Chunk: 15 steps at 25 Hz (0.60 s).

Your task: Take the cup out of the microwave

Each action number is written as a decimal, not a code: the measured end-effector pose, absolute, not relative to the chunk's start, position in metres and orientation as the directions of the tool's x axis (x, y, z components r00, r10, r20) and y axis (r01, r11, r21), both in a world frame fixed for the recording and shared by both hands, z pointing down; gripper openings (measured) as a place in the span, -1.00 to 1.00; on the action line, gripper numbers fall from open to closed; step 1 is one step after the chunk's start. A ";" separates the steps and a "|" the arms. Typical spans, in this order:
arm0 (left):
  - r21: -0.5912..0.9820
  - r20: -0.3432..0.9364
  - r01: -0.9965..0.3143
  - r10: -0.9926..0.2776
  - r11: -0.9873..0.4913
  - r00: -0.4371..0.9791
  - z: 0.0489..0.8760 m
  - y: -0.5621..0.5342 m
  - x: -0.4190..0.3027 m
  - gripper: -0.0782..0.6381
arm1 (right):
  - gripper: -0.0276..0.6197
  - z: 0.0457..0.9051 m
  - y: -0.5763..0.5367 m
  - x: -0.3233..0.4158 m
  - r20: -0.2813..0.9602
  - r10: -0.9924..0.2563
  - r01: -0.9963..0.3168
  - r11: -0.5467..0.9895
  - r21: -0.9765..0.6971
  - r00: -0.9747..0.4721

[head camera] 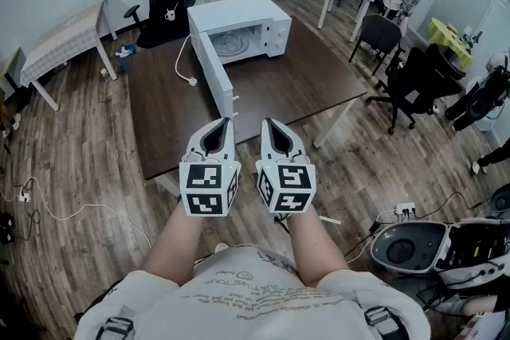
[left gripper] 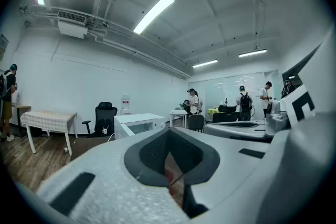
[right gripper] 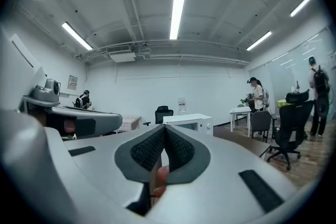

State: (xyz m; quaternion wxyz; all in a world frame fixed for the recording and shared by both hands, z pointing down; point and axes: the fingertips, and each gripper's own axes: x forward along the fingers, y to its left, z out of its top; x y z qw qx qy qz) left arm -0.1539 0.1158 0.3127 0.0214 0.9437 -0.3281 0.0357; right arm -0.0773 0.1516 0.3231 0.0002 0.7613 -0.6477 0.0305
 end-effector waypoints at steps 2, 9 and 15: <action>0.018 0.081 -0.622 -0.619 -0.783 0.781 0.312 0.113 -0.155 -0.76 | -0.89 0.322 0.149 -0.078 0.045 -0.986 -0.986 -0.162 -0.035 0.161; 0.022 0.087 -0.616 -0.613 -0.787 0.785 0.311 0.104 -0.160 -0.76 | -0.89 0.319 0.140 -0.088 0.036 -0.989 -0.988 -0.144 -0.061 0.142; 0.030 0.087 -0.607 -0.603 -0.794 0.793 0.315 0.095 -0.166 -0.76 | -0.89 0.318 0.134 -0.097 0.008 -0.989 -0.987 -0.145 -0.067 0.145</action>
